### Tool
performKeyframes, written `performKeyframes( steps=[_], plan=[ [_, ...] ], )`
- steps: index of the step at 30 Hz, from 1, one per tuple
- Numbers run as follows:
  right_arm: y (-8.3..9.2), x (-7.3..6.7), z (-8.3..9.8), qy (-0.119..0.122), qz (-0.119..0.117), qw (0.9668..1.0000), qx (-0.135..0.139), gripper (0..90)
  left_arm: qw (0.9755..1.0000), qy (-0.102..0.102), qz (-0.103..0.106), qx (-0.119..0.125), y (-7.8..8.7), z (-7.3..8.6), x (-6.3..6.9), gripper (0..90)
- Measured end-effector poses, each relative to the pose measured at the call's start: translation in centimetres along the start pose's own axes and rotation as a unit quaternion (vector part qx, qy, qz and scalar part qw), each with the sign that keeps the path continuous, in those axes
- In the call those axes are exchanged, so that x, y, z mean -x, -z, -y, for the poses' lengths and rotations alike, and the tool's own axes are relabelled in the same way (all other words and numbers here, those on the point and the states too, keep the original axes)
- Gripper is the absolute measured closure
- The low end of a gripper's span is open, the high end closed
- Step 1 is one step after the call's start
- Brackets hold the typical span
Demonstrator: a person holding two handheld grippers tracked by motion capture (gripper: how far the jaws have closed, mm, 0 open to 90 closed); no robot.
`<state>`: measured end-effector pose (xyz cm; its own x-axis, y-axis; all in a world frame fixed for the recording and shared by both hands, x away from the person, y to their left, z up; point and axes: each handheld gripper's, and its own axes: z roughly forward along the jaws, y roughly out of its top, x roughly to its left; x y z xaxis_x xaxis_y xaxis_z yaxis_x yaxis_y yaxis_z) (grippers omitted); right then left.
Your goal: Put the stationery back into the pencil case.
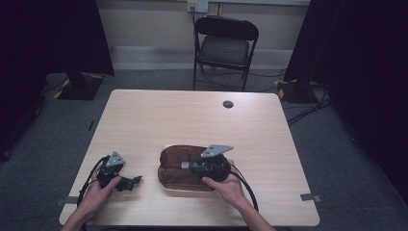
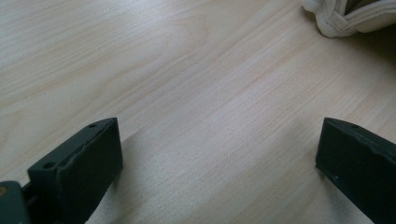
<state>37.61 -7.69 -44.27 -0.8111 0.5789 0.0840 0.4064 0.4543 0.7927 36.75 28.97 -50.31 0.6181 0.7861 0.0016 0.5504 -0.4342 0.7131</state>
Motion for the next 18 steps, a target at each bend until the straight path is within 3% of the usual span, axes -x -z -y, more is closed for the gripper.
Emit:
performKeyframes(
  steps=[10,18],
  plan=[
    [2.0,0.6,0.5,-0.019,0.007,0.9997,0.016,61.8,1.0,0.001,-0.001,-0.001,0.0,0.0,0.0,0.1],
    [4.4,0.8,1.8,-0.031,0.021,0.999,0.024,63.7,1.0,0.002,0.0,0.0,0.0,0.0,0.0,0.0]
  ],
)
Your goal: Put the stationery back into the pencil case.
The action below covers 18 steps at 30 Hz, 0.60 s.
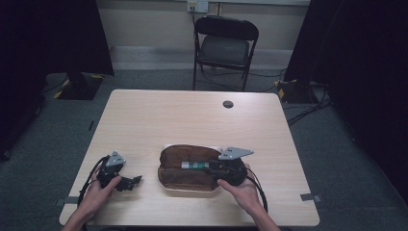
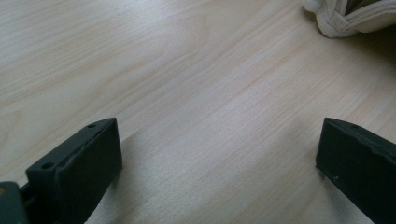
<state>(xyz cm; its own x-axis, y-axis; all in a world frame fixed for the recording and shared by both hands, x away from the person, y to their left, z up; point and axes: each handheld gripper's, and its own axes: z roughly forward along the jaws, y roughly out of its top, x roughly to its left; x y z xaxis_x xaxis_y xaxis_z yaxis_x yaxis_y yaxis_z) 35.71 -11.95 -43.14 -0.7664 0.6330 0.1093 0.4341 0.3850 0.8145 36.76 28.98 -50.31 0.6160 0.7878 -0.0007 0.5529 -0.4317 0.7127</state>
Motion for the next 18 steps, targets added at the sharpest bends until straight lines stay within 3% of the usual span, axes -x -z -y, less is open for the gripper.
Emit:
performKeyframes(
  steps=[11,18],
  plan=[
    [2.6,0.3,1.8,-0.005,0.019,0.9998,0.003,64.4,1.0,0.0,0.0,0.0,0.0,0.0,0.0,0.0],
    [4.4,1.5,3.0,-0.021,0.038,0.999,0.008,64.1,1.0,0.0,0.0,0.0,0.0,0.0,0.0,0.0]
  ],
)
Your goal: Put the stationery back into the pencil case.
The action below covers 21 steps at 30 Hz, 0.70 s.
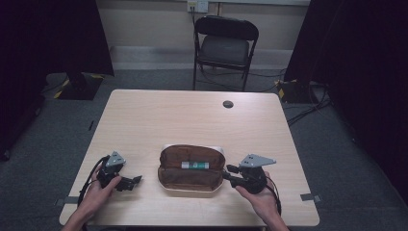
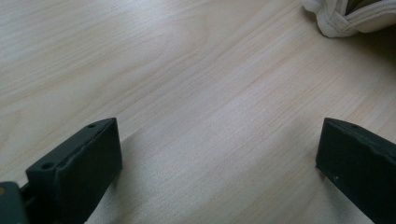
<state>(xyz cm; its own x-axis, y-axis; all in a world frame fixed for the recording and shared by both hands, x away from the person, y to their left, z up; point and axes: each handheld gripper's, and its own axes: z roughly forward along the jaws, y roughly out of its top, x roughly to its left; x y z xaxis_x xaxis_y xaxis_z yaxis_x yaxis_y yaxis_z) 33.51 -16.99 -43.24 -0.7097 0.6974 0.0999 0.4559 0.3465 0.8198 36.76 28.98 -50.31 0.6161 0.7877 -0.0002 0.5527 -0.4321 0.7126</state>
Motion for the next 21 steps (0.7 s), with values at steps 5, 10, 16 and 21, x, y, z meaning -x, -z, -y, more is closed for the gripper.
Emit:
performKeyframes(
  steps=[5,10,16,21],
  plan=[
    [0.9,1.4,0.8,-0.026,0.015,0.9995,0.0,63.7,1.0,0.0,-0.001,-0.001,0.0,0.0,0.0,0.0],
    [1.6,3.2,1.5,-0.047,0.041,0.998,0.003,60.2,1.0,0.001,-0.001,-0.001,0.0,0.0,0.0,0.0],
    [2.2,5.5,2.8,-0.069,0.073,0.9949,-0.002,51.9,1.0,0.001,-0.001,-0.001,0.0,0.0,0.0,0.0],
    [2.5,7.1,3.5,-0.09,0.106,0.9903,-0.005,40.9,1.0,0.001,-0.001,-0.001,0.0,0.0,0.0,0.0]
  ],
)
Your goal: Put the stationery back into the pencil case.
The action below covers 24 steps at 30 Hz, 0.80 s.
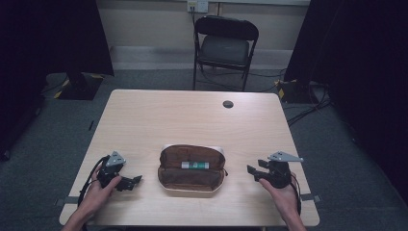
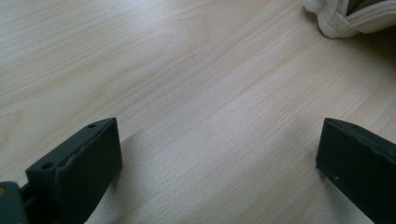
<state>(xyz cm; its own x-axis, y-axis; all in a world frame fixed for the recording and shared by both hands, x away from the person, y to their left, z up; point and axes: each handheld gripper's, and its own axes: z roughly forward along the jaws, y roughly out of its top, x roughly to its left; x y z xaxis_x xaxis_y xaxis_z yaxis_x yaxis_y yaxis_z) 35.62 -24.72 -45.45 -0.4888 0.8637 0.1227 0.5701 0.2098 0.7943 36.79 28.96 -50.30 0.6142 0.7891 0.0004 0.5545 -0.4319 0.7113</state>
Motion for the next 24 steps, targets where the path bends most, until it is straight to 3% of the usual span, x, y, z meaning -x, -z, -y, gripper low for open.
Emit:
performKeyframes(
  steps=[4,5,7,8,10,14,21,24],
  plan=[
    [-0.3,1.2,0.4,-0.013,0.019,0.9997,-0.005,36.6,1.0,0.002,-0.001,0.003,0.0,0.0,0.0,0.0],
    [-0.7,1.8,0.7,-0.018,0.036,0.9991,-0.016,30.6,1.0,0.002,-0.001,0.002,-0.1,0.0,0.0,0.0],
    [-0.9,2.1,0.8,-0.02,0.043,0.9986,-0.022,29.6,1.0,0.003,-0.001,0.002,-0.1,0.0,0.0,0.0],
    [-1.3,2.8,1.0,-0.029,0.054,0.9974,-0.038,23.7,1.0,0.003,-0.001,0.001,-0.1,0.0,0.0,0.0],
    [-1.5,3.0,1.1,-0.03,0.067,0.9963,-0.044,19.9,1.0,0.003,0.0,0.001,-0.1,0.0,0.0,0.0],
    [-2.1,3.3,1.3,-0.019,0.088,0.9942,-0.059,16.0,1.0,0.003,-0.001,0.001,-0.1,0.0,0.0,0.0],
    [-3.0,3.4,2.0,-0.015,0.104,0.9913,-0.079,15.2,1.0,0.003,-0.001,0.002,-0.1,0.0,0.0,0.0],
    [-3.1,3.3,2.3,-0.01,0.115,0.991,-0.067,14.0,1.0,0.003,-0.001,0.002,-0.1,0.0,0.0,0.0]
  ],
)
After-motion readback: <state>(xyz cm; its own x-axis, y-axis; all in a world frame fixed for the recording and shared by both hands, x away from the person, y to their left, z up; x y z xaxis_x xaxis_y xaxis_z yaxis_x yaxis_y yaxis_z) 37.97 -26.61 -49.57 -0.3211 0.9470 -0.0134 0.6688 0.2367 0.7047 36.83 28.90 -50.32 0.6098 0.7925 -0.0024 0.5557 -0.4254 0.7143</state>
